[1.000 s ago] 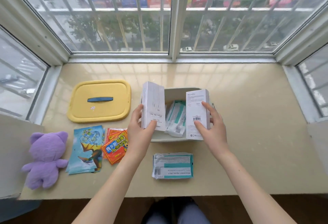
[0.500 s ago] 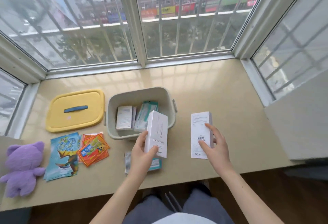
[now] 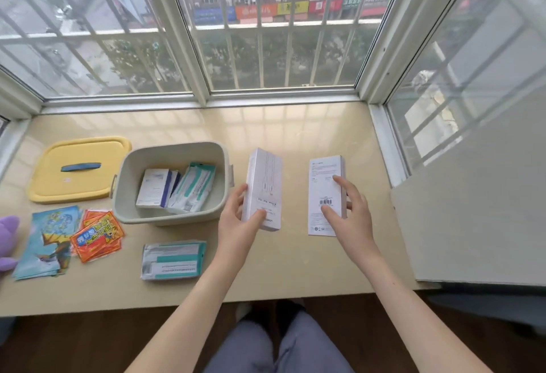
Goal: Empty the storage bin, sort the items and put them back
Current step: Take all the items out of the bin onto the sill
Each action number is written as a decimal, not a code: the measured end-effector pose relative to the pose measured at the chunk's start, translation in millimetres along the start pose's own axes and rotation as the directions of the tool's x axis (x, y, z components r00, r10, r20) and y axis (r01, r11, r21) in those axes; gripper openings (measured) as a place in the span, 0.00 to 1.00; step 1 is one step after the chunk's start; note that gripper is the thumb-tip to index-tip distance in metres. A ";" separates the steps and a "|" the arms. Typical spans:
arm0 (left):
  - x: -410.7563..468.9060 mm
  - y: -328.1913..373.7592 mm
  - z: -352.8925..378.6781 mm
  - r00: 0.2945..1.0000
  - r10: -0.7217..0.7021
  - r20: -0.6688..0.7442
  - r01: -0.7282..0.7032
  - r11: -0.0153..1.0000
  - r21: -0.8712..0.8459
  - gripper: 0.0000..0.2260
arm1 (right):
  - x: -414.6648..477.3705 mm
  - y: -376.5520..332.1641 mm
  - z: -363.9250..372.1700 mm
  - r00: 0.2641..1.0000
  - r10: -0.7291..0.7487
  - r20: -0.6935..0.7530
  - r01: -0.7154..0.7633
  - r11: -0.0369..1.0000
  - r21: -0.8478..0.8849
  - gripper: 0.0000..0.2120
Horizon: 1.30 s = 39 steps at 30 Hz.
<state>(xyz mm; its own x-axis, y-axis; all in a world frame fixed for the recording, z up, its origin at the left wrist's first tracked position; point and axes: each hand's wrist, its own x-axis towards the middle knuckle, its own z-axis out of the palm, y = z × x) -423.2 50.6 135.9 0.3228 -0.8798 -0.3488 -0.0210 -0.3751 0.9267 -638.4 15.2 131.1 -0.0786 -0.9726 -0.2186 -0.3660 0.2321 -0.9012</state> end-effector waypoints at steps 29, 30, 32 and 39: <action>146.8 -257.4 79.6 0.992 -0.128 0.012 0.124 0.977 0.174 0.28 | 131.1 251.6 110.9 0.991 0.114 0.073 -0.095 0.972 -0.216 0.30; 146.2 -259.9 79.9 0.992 -0.128 -0.001 0.125 0.970 0.210 0.28 | 131.5 252.8 110.2 0.993 0.094 0.076 -0.073 0.967 -0.246 0.30; 145.5 -264.3 81.0 0.992 -0.124 -0.037 0.129 0.947 0.294 0.26 | 132.2 255.0 108.9 0.996 0.063 0.068 -0.040 0.954 -0.299 0.30; 151.6 -276.0 77.4 0.996 -0.085 -0.001 0.080 0.930 0.358 0.26 | 132.1 260.2 107.1 0.998 0.047 0.039 -0.038 0.976 -0.213 0.29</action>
<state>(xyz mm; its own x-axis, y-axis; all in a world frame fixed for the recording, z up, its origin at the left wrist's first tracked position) -441.7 -1.8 -183.6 0.3247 -0.8443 -0.4264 -0.3322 -0.5239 0.7843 -644.8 -51.9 -172.3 -0.0596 -0.9596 -0.2750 -0.5517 0.2613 -0.7921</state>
